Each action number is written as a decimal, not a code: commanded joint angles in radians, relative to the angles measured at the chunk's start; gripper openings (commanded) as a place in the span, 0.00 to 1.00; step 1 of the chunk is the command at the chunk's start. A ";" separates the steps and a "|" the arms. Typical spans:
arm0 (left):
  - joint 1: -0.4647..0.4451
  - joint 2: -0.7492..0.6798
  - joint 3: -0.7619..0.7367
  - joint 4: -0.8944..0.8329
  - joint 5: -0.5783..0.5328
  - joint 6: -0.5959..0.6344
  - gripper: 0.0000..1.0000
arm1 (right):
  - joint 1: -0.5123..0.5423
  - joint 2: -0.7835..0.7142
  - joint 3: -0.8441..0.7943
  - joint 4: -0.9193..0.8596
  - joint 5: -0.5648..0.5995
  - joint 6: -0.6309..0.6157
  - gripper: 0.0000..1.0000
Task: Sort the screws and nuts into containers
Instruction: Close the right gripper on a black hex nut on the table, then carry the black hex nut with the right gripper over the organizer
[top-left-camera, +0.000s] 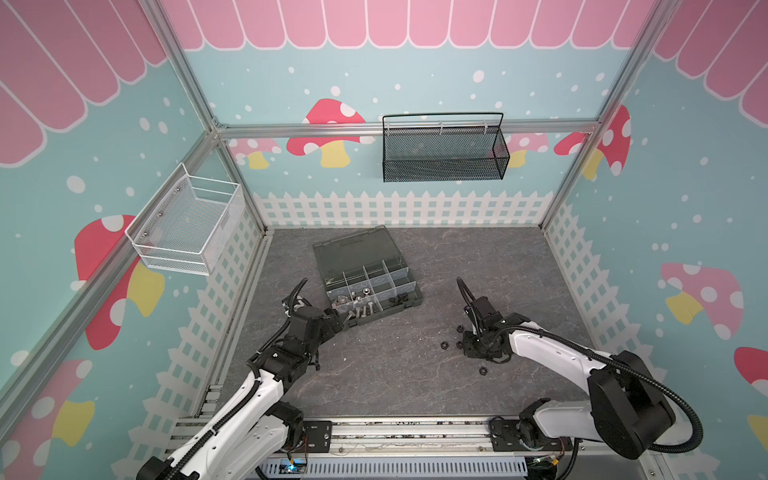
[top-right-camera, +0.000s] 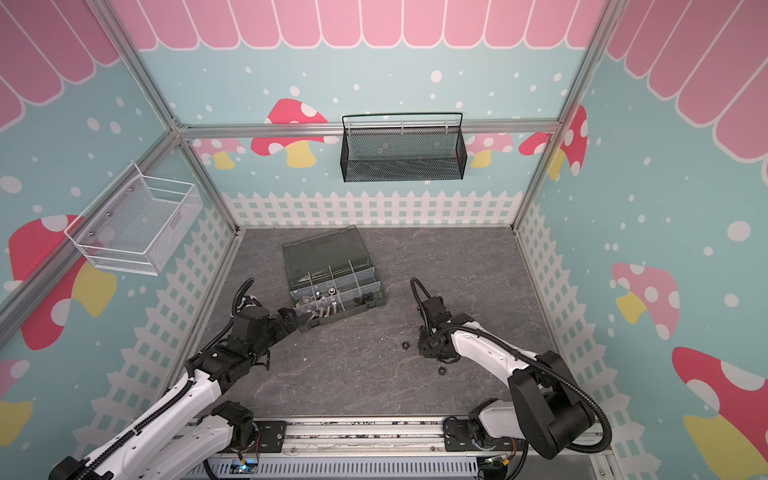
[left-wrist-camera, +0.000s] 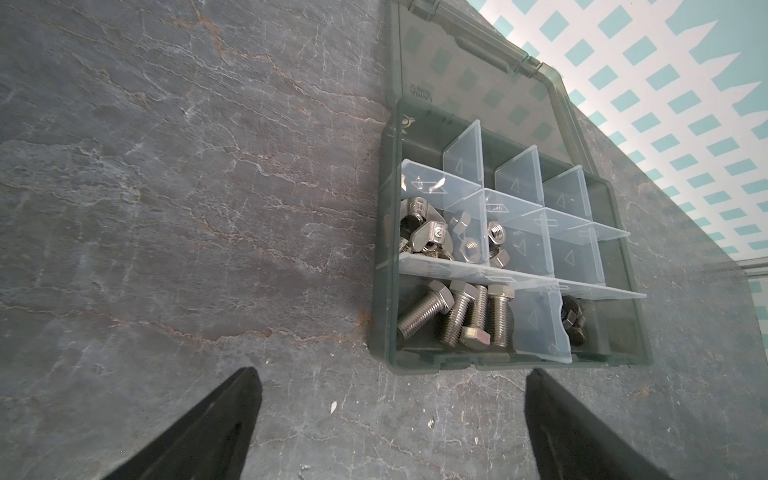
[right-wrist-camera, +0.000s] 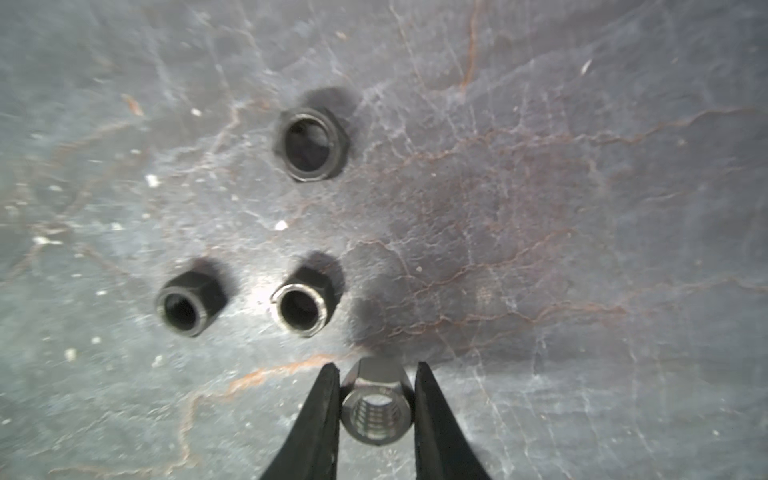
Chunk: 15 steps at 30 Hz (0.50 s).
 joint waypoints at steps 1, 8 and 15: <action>0.009 -0.004 0.014 0.001 -0.019 -0.006 1.00 | 0.011 -0.041 0.063 -0.025 0.001 -0.012 0.05; 0.009 0.007 0.016 0.003 -0.015 -0.014 1.00 | 0.067 -0.023 0.199 -0.021 0.039 -0.050 0.04; 0.009 0.016 0.015 0.005 -0.011 -0.012 1.00 | 0.181 0.139 0.405 0.005 0.085 -0.092 0.03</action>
